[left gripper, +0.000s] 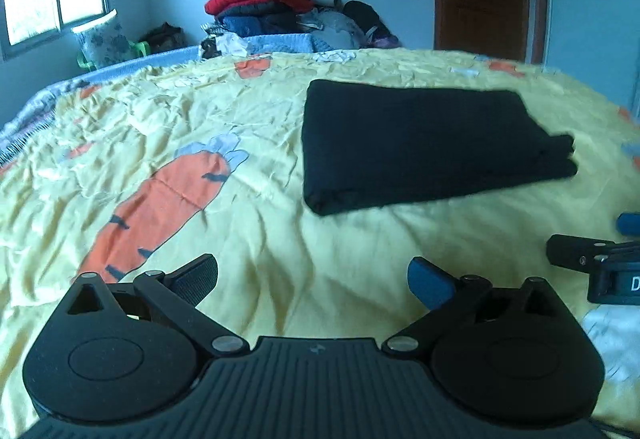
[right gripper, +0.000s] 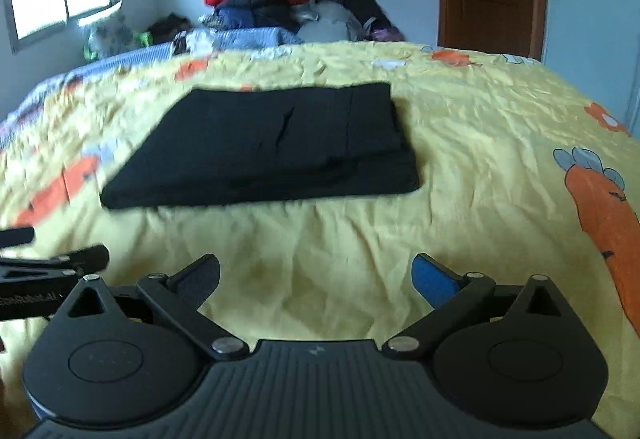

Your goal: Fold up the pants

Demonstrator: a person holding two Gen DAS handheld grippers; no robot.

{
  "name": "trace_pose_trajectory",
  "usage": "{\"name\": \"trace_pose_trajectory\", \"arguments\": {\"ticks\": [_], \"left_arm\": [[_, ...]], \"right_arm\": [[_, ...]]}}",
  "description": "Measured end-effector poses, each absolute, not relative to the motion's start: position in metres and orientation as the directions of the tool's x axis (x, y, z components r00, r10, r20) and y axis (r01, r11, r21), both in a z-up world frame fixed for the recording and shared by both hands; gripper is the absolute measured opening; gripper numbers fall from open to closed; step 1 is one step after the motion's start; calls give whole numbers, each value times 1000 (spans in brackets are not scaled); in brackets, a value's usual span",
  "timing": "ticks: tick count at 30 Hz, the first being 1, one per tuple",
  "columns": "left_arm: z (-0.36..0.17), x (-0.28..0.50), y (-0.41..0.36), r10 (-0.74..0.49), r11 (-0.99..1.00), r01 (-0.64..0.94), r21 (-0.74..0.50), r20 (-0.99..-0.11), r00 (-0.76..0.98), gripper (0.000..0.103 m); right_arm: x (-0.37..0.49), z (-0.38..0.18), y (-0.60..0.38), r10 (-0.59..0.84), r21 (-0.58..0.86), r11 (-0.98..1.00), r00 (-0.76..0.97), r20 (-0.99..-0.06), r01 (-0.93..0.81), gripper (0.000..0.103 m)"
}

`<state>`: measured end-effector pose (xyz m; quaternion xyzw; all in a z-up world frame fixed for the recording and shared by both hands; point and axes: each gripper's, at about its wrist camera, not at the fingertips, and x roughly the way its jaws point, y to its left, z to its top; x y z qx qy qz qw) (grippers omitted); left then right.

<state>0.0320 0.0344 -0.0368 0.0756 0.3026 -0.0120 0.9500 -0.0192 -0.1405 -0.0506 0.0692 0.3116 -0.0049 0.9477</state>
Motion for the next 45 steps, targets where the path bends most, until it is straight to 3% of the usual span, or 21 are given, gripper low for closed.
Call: {"name": "trace_pose_trajectory", "arguments": {"ticks": [3, 11, 45], "left_arm": [[-43, 31, 32, 63, 982, 48, 180, -560, 826, 103], [-49, 32, 21, 95, 965, 59, 256, -549, 830, 103], [-50, 34, 30, 60, 980, 62, 191, -573, 817, 103]], "right_arm": [[-19, -64, -133, -18, 55, 996, 797, -603, 63, 103], [-18, -68, -137, -13, 65, 996, 794, -608, 65, 103], [-17, -69, -137, -14, 64, 996, 794, -608, 67, 103]]}}
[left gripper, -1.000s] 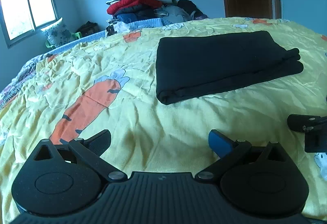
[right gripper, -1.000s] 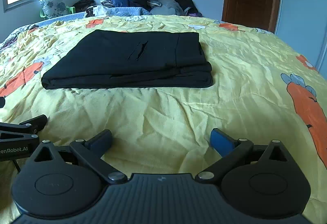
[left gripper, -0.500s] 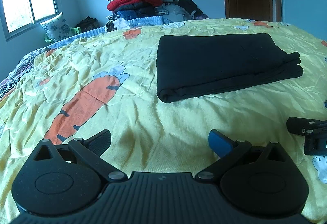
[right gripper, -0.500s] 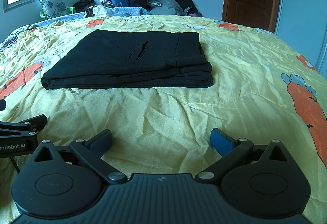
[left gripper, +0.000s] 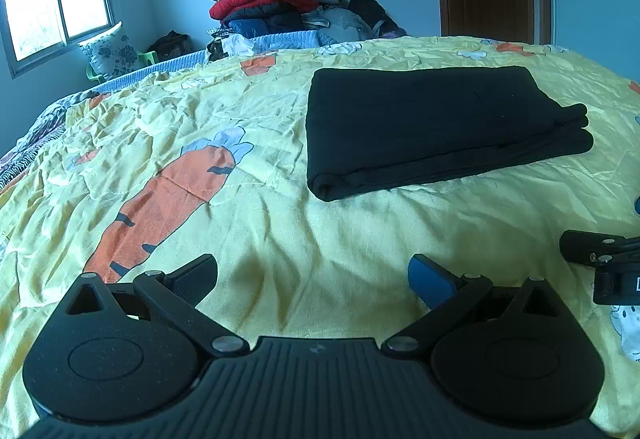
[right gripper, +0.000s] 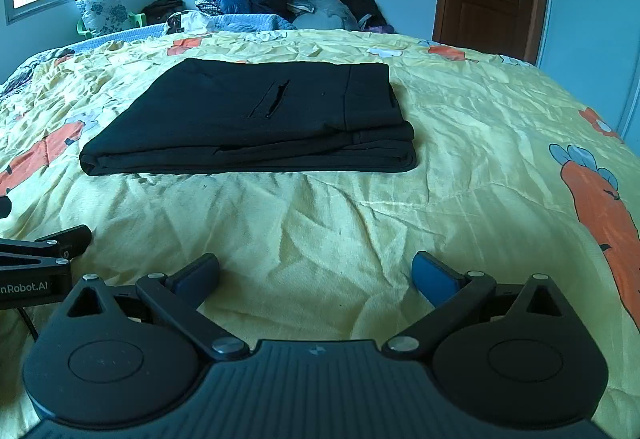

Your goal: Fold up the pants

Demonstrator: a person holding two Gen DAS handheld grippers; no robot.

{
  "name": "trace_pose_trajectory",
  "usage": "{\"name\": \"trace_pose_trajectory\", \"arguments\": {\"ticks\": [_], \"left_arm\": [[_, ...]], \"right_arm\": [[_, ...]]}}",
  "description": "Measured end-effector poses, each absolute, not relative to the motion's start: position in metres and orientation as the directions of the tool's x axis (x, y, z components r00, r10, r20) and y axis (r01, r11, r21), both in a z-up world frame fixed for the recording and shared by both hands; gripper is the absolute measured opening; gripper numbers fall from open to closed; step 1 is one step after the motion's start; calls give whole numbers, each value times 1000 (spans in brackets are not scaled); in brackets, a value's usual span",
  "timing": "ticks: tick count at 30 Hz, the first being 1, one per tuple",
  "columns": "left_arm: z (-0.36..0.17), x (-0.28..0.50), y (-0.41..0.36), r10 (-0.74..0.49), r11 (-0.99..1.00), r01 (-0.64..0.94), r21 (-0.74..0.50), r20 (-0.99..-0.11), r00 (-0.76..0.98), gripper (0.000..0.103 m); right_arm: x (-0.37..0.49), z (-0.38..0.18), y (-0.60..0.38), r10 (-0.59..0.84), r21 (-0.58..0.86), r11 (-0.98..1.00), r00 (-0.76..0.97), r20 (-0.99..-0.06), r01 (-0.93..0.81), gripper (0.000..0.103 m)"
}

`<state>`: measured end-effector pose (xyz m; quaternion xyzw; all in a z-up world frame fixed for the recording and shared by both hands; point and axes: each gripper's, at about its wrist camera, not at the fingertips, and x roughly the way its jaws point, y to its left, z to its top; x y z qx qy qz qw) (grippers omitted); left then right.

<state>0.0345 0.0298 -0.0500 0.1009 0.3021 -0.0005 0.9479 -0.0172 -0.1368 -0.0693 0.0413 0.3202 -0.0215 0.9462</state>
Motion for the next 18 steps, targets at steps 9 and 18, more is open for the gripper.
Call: {"name": "trace_pose_trajectory", "arguments": {"ticks": [9, 18], "left_arm": [[-50, 35, 31, 60, 979, 63, 193, -572, 818, 103], [-50, 34, 30, 60, 979, 63, 194, -572, 818, 103]], "right_arm": [[-17, -69, -136, -14, 64, 996, 794, -608, 67, 103], [-17, -69, -136, -14, 64, 996, 794, -608, 67, 103]]}}
